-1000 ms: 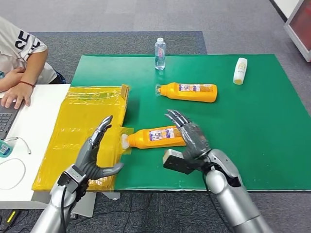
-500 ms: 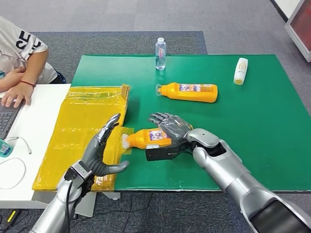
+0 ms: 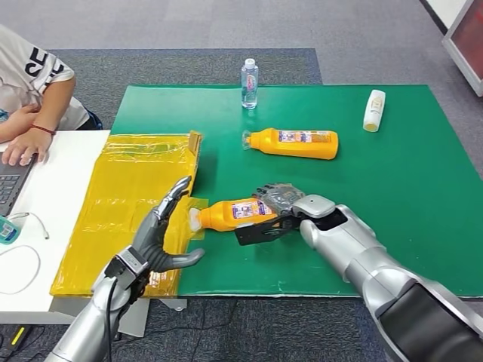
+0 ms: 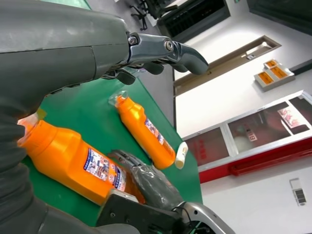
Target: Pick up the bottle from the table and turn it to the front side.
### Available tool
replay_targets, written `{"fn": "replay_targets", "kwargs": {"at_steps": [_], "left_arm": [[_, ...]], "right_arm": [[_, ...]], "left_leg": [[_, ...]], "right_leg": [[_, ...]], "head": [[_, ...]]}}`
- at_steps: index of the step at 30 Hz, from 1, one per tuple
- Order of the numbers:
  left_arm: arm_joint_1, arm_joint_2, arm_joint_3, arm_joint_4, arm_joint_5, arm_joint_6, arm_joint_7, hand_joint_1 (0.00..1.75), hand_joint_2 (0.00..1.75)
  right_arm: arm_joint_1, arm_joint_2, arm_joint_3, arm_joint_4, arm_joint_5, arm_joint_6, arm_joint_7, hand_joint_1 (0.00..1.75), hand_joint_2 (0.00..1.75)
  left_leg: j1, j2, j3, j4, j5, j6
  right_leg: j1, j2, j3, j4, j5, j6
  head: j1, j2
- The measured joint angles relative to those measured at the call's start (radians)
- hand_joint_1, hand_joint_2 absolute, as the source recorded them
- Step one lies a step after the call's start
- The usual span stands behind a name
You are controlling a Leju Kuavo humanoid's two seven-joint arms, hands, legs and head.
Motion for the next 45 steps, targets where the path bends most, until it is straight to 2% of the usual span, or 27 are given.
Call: {"fn": "replay_targets", "kwargs": {"at_steps": [11,13,14,15,16,17,18,20,33,42,45], "left_arm": [[-0.001,0.005,-0.006,0.015,0.0,0.0,0.0,0.0,1.75],[-0.001,0.006,-0.006,0.016,0.0,0.0,0.0,0.0,1.75],[-0.001,0.006,-0.006,0.017,0.0,-0.001,0.0,0.0,1.75],[-0.002,0.007,-0.006,0.018,0.001,-0.002,0.0,0.0,1.75],[-0.002,0.007,-0.006,0.018,0.001,-0.003,0.0,0.0,1.75],[-0.003,0.008,-0.006,0.019,0.002,-0.004,0.0,0.0,1.75],[-0.004,0.008,-0.006,0.02,0.004,-0.004,0.0,0.0,1.75],[-0.008,0.008,-0.006,0.023,0.007,-0.005,0.0,0.0,1.75],[-0.021,0.008,-0.009,0.041,0.019,-0.006,0.0,0.0,1.75],[-0.023,0.012,-0.026,0.046,0.043,-0.003,0.0,0.0,1.75],[-0.024,0.014,-0.034,0.047,0.054,-0.002,0.0,0.0,1.75]], "right_arm": [[-0.027,0.012,0.021,0.064,0.006,0.023,0.033,0.0,1.75],[-0.031,0.013,0.022,0.069,0.002,0.027,0.031,0.17,1.75],[-0.032,0.013,0.022,0.071,-0.001,0.028,0.03,0.34,1.75],[-0.032,0.014,0.022,0.072,-0.004,0.028,0.027,0.64,1.75],[-0.033,0.014,0.022,0.074,-0.008,0.027,0.024,0.86,1.75],[-0.033,0.014,0.022,0.075,-0.012,0.026,0.021,1.2,1.75],[-0.033,0.014,0.022,0.077,-0.017,0.025,0.018,1.45,1.75],[-0.034,0.014,0.022,0.079,-0.027,0.02,0.013,1.73,1.75],[-0.017,-0.008,0.002,0.096,-0.092,-0.013,-0.033,1.75,1.75],[0.024,-0.089,-0.088,0.096,-0.238,-0.004,-0.178,1.75,1.75],[0.042,-0.123,-0.128,0.094,-0.329,0.025,-0.248,1.75,1.75]], "left_leg": [[0.0,0.0,0.0,0.0,0.0,0.0],[0.0,0.0,0.0,0.0,0.0,0.0],[0.0,0.0,0.0,0.0,0.0,0.0],[0.0,0.0,0.0,0.0,0.0,0.0],[0.0,0.0,0.0,0.0,0.0,0.0],[0.0,0.0,0.0,0.0,0.0,0.0],[0.0,0.0,0.0,0.0,0.0,0.0],[0.0,0.0,0.0,0.0,0.0,0.0],[0.0,0.0,0.001,0.0,0.0,0.0],[0.0,0.0,0.002,0.0,0.0,0.001],[0.0,-0.001,0.003,0.0,0.0,0.001]], "right_leg": [[0.0,0.0,0.0,0.0,0.0,0.0],[0.0,0.0,0.0,0.0,0.0,0.0],[0.0,0.0,0.0,0.0,0.0,0.0],[0.0,0.0,0.0,0.0,0.0,0.0],[0.0,0.0,0.0,0.0,0.0,0.0],[0.0,0.0,0.0,0.0,0.0,0.0],[0.0,0.0,0.0,0.0,0.0,0.0],[0.0,0.0,0.0,0.0,0.0,0.0],[0.0,0.0,0.0,0.0,0.0,0.0],[0.0,0.0,0.001,-0.001,0.0,0.0],[0.0,-0.002,0.003,-0.001,-0.001,0.001]], "head": [[0.0,0.0],[0.0,0.0],[0.0,0.0],[0.0,0.0],[0.0,0.0],[0.0,0.0],[0.0,0.0],[0.0,0.0],[0.0,0.0],[0.0,0.0],[0.0,0.0]]}}
